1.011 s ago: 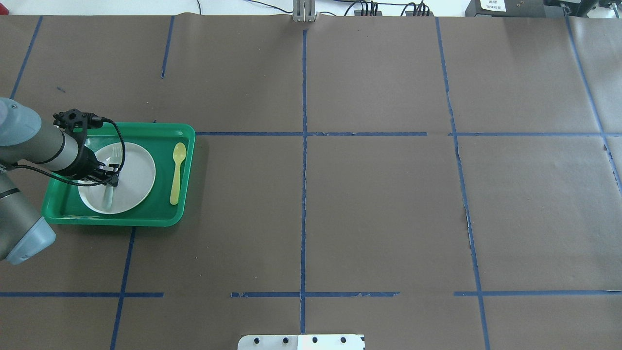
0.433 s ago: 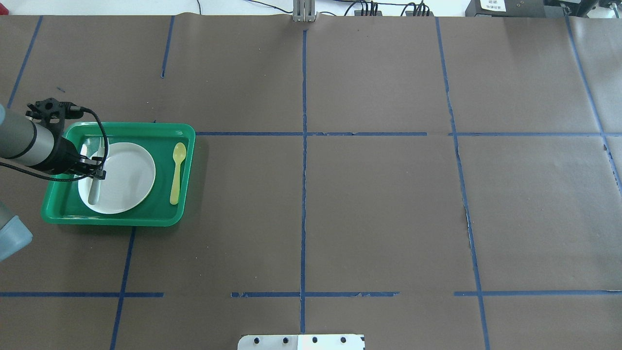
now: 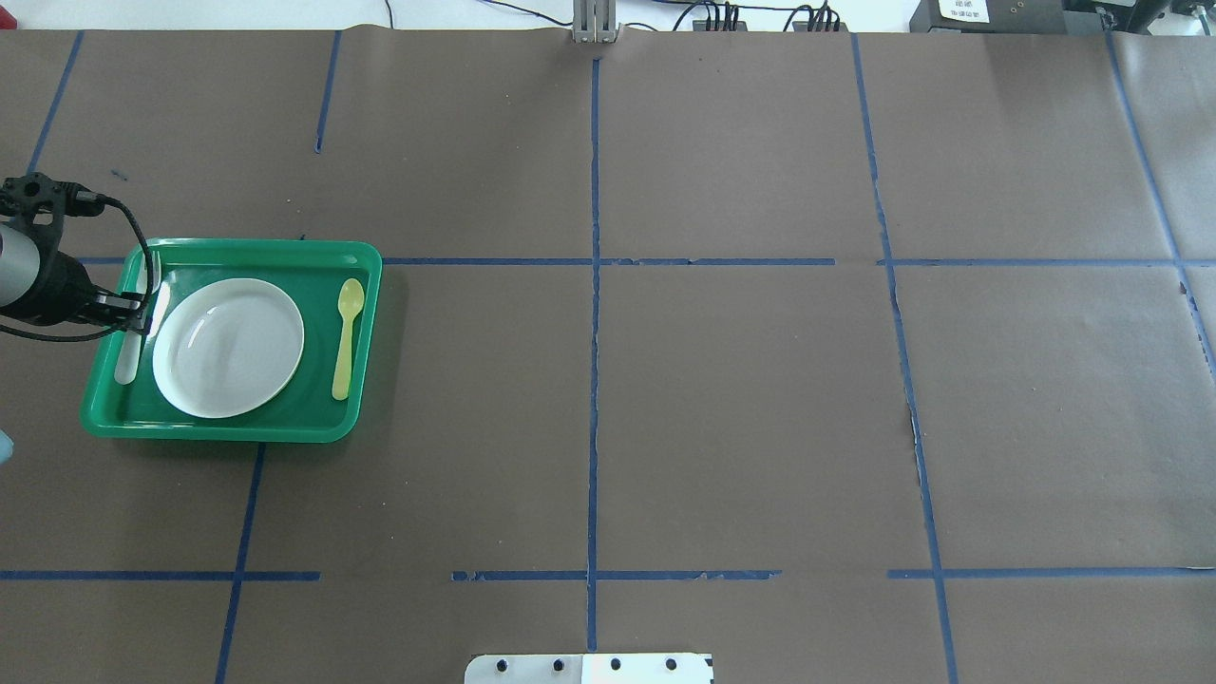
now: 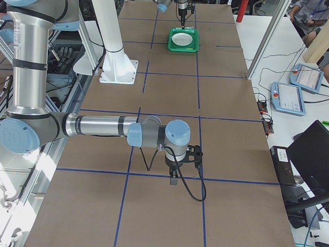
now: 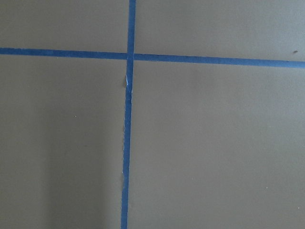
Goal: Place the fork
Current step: 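Lift the fork with the left gripper and carry it toward the tray edge, then lower the fork onto the tray beside the plate and open the left gripper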
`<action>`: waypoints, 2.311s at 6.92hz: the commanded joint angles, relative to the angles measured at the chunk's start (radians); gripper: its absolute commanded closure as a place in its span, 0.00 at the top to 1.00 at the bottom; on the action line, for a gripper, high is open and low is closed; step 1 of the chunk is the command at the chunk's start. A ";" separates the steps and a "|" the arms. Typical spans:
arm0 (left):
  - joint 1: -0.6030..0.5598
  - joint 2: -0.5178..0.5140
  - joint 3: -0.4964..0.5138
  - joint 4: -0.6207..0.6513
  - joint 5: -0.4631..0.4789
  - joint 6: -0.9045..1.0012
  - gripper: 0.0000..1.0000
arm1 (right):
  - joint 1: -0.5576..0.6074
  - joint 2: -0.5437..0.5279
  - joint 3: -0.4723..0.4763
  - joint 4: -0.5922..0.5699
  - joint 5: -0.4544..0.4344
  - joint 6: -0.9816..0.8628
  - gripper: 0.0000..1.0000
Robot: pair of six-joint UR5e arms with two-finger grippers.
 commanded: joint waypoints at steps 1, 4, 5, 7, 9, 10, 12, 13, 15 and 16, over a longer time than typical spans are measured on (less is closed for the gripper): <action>-0.006 -0.003 0.057 -0.003 0.001 0.016 0.00 | 0.000 0.000 0.000 0.000 0.000 -0.001 1.00; 0.000 -0.012 0.149 -0.089 0.001 0.008 0.00 | 0.000 0.000 0.000 0.000 0.000 0.000 1.00; 0.000 -0.017 0.145 -0.089 0.001 -0.016 0.00 | 0.000 0.000 0.000 0.000 0.000 0.000 1.00; 0.002 -0.021 0.131 -0.089 0.000 -0.055 0.00 | 0.000 0.000 0.000 0.000 0.000 -0.001 1.00; 0.002 -0.035 0.140 -0.094 -0.002 -0.089 0.00 | 0.000 0.000 0.000 0.000 0.000 0.000 1.00; 0.002 -0.035 0.142 -0.094 -0.003 -0.089 0.00 | 0.000 0.000 0.000 0.000 0.000 0.000 1.00; 0.003 -0.035 0.149 -0.092 -0.009 -0.089 0.00 | 0.000 0.000 0.000 0.000 0.000 -0.001 1.00; 0.011 -0.035 0.160 -0.092 -0.011 -0.086 0.00 | 0.000 0.000 0.000 0.000 0.000 -0.001 1.00; 0.014 -0.035 0.162 -0.092 -0.031 -0.079 0.00 | 0.000 0.000 0.000 0.000 0.000 -0.001 1.00; 0.014 -0.035 0.160 -0.092 -0.032 -0.078 0.00 | 0.000 0.000 0.000 0.000 0.000 -0.001 1.00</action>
